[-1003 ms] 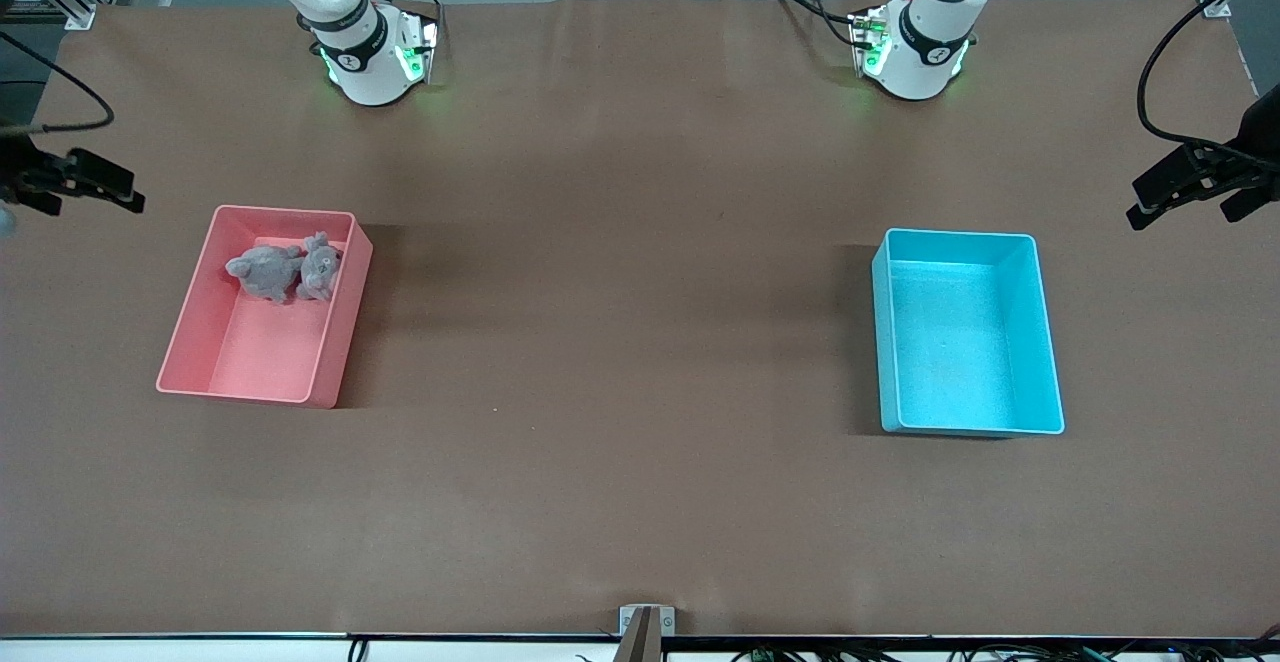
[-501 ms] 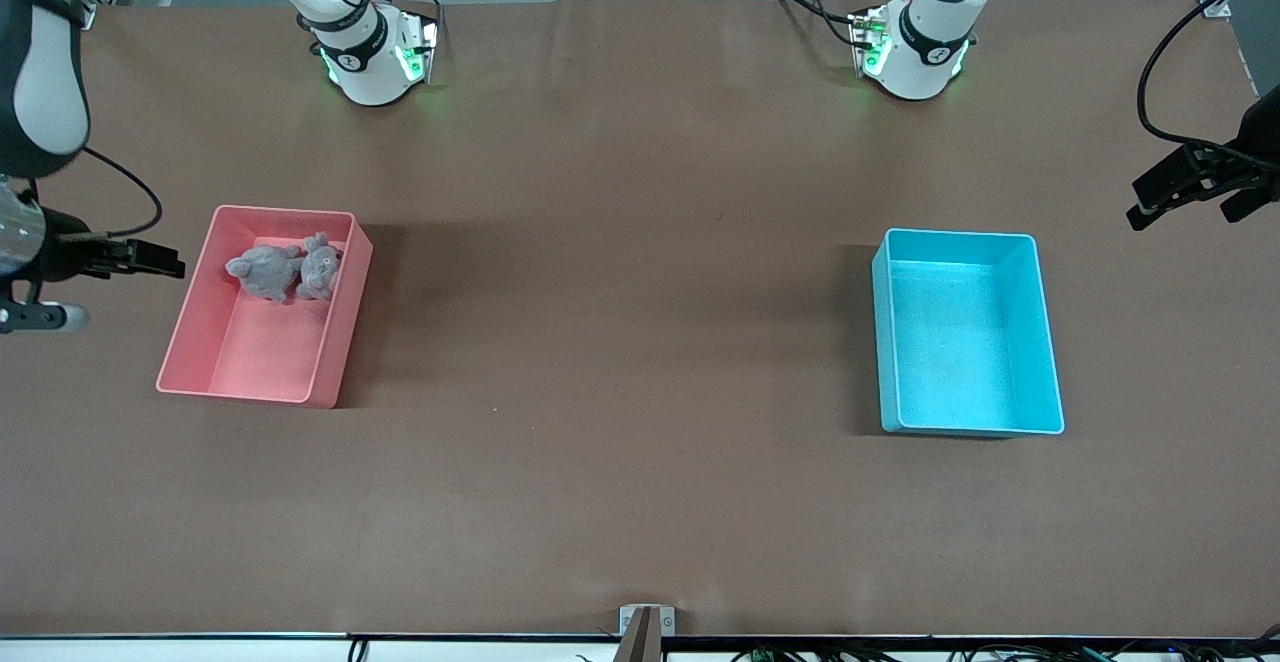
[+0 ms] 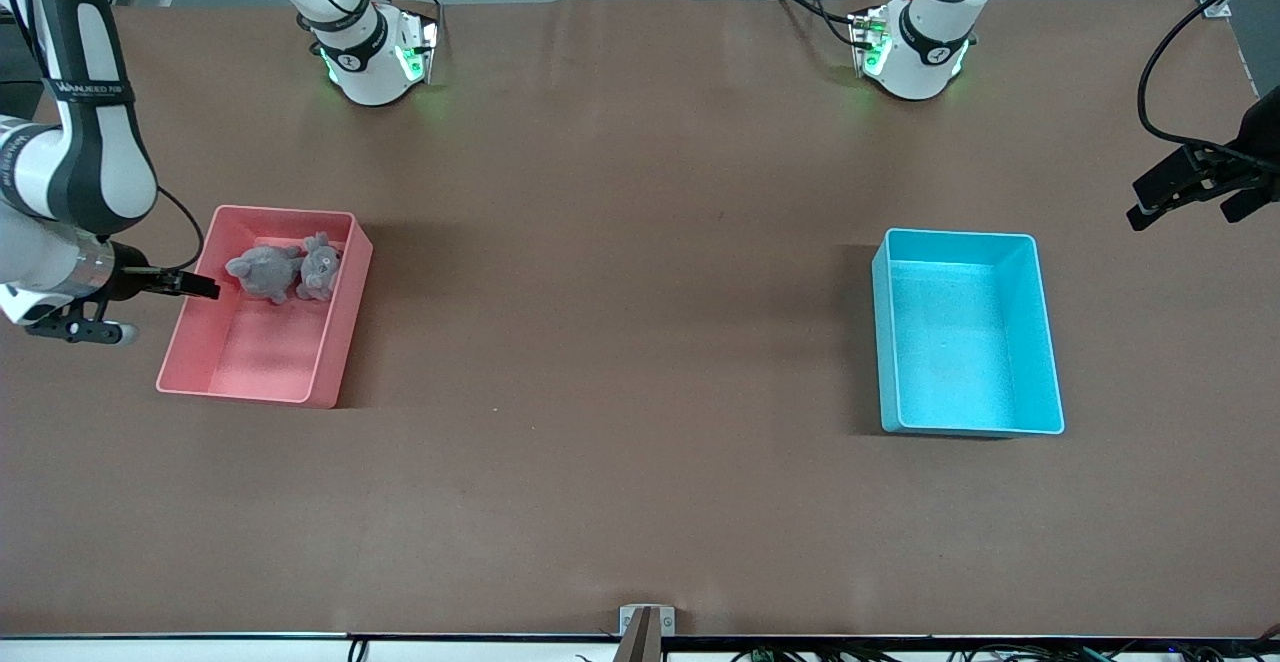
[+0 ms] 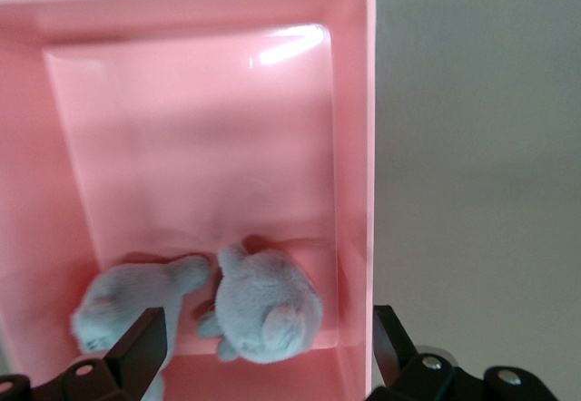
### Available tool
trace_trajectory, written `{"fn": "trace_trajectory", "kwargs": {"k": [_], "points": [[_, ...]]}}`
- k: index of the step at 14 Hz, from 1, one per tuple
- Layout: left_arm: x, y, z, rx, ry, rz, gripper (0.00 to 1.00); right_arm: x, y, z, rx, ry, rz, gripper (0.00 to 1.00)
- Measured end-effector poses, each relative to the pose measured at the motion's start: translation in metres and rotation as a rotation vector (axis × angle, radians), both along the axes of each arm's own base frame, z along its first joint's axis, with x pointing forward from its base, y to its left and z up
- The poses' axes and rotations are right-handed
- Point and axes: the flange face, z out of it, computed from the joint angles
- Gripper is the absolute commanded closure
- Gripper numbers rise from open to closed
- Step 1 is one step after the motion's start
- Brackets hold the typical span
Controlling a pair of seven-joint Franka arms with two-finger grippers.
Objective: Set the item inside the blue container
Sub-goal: 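Reach the right gripper down into the pink box toward the plush toys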
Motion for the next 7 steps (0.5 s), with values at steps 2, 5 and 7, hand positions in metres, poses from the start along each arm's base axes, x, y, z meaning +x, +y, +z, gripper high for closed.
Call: {"fn": "trace_trajectory", "kwargs": {"k": [2, 5, 7], "points": [[0.0, 0.0, 0.0, 0.0, 0.001, 0.001, 0.0, -0.016, 0.0, -0.024, 0.031, 0.001, -0.04, 0.0], [0.0, 0.001, -0.001, 0.0, 0.001, 0.001, 0.0, -0.031, 0.007, -0.042, 0.077, 0.015, -0.085, 0.0], [0.0, 0.003, -0.001, 0.0, 0.002, 0.005, 0.0, -0.036, 0.008, -0.05, 0.076, 0.01, -0.09, 0.0]]}}
